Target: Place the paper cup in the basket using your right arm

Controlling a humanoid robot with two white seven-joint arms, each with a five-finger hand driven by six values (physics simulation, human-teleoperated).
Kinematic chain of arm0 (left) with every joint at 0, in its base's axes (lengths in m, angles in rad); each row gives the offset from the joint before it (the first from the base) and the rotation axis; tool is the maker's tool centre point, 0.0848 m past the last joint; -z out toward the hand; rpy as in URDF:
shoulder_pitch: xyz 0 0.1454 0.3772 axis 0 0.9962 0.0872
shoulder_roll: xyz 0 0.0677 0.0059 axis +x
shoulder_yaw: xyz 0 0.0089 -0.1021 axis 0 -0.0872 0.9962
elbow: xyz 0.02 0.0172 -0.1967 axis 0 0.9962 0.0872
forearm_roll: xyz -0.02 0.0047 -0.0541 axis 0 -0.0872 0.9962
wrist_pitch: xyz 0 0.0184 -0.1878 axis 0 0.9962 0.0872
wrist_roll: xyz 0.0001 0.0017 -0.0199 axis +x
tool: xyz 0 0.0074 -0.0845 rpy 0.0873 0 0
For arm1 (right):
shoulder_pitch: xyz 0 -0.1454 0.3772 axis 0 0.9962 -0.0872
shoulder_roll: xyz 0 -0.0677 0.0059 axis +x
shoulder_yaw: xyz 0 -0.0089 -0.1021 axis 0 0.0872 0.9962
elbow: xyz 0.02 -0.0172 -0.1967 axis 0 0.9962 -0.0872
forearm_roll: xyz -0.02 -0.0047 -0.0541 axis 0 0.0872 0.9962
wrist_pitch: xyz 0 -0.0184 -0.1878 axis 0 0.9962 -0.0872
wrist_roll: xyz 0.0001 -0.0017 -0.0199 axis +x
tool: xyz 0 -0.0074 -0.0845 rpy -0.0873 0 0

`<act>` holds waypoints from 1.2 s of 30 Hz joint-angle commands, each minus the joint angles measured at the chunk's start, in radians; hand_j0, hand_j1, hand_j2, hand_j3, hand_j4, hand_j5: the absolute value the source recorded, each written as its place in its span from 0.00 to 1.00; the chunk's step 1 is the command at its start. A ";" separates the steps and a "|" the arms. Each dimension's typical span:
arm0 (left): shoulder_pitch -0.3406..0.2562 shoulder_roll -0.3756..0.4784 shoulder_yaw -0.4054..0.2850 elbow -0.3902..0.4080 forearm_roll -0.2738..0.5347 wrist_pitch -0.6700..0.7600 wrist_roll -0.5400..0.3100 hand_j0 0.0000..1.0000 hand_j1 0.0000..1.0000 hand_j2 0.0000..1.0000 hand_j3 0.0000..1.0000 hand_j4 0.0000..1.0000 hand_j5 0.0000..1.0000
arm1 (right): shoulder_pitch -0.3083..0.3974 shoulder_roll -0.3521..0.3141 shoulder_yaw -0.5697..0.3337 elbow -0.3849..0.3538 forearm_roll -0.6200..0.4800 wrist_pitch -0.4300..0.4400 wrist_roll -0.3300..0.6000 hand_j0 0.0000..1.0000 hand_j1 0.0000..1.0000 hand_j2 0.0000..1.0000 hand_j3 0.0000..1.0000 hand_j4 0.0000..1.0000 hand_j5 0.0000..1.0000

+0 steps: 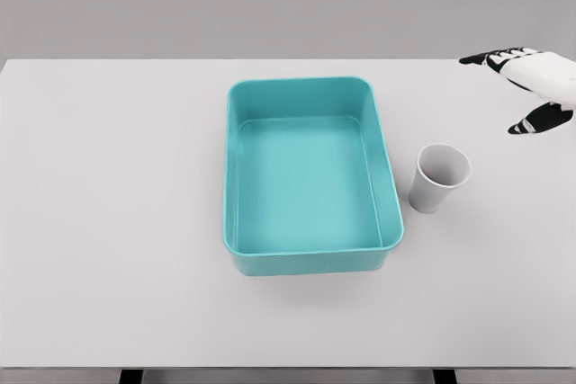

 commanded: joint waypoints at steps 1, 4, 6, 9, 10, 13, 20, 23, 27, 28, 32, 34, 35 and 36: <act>0.000 0.000 0.000 0.000 0.000 0.000 0.000 1.00 1.00 1.00 1.00 1.00 1.00 | 0.000 0.001 -0.004 -0.005 -0.001 -0.006 0.020 1.00 1.00 1.00 1.00 1.00 1.00; 0.000 0.000 0.000 0.000 0.000 0.000 0.000 1.00 1.00 1.00 1.00 1.00 1.00 | 0.000 -0.007 -0.021 0.000 -0.012 -0.026 0.029 1.00 1.00 1.00 1.00 1.00 1.00; 0.000 0.000 0.000 0.000 0.000 0.000 0.000 1.00 1.00 1.00 1.00 1.00 1.00 | 0.002 -0.023 -0.056 0.038 -0.205 -0.054 0.185 1.00 1.00 1.00 1.00 1.00 1.00; 0.000 0.000 0.000 0.000 0.000 0.000 0.000 1.00 1.00 1.00 1.00 1.00 1.00 | 0.002 -0.028 -0.084 0.246 -0.519 -0.237 0.273 1.00 1.00 1.00 1.00 1.00 1.00; 0.000 0.000 0.000 0.000 0.000 0.000 0.000 1.00 1.00 1.00 1.00 1.00 1.00 | 0.002 -0.028 -0.087 0.283 -0.608 -0.257 0.273 1.00 1.00 1.00 1.00 1.00 1.00; 0.000 0.000 0.000 0.000 0.000 0.000 0.000 1.00 1.00 1.00 1.00 1.00 1.00 | 0.003 -0.033 -0.081 0.279 -0.662 -0.246 0.273 1.00 1.00 1.00 1.00 1.00 1.00; 0.000 0.000 0.000 0.000 0.000 0.000 0.000 1.00 1.00 1.00 1.00 1.00 1.00 | 0.020 0.144 -0.053 0.478 -0.747 -0.263 0.273 1.00 1.00 1.00 1.00 1.00 1.00; 0.000 0.000 0.000 0.000 0.000 0.000 0.000 1.00 1.00 1.00 1.00 1.00 1.00 | 0.049 0.148 -0.049 0.480 -0.745 -0.291 0.273 1.00 1.00 1.00 1.00 1.00 1.00; 0.000 0.000 0.000 0.000 0.000 0.000 0.000 1.00 1.00 1.00 1.00 1.00 1.00 | 0.071 0.144 -0.010 0.483 -0.741 -0.323 0.273 1.00 1.00 1.00 1.00 1.00 1.00; 0.000 0.000 0.000 0.000 0.000 0.000 0.000 1.00 1.00 1.00 1.00 1.00 1.00 | 0.078 0.138 -0.012 0.480 -0.737 -0.337 0.273 1.00 1.00 1.00 1.00 1.00 1.00; 0.000 0.000 0.000 0.000 0.000 0.000 0.000 1.00 1.00 1.00 1.00 1.00 1.00 | 0.117 0.135 -0.010 0.472 -0.736 -0.380 0.273 1.00 1.00 1.00 1.00 1.00 1.00; 0.000 0.000 0.000 0.000 0.000 0.000 0.000 1.00 1.00 1.00 1.00 1.00 1.00 | 0.121 0.134 -0.010 0.471 -0.733 -0.389 0.273 1.00 1.00 1.00 1.00 1.00 1.00; 0.000 0.000 0.000 0.000 0.000 0.000 0.000 1.00 1.00 1.00 1.00 1.00 1.00 | 0.121 0.134 -0.007 0.468 -0.728 -0.391 0.273 1.00 1.00 1.00 1.00 1.00 1.00; 0.000 0.000 0.000 0.000 0.000 0.000 0.000 1.00 1.00 1.00 1.00 1.00 1.00 | 0.121 0.134 0.004 0.463 -0.727 -0.391 0.273 1.00 1.00 1.00 1.00 1.00 1.00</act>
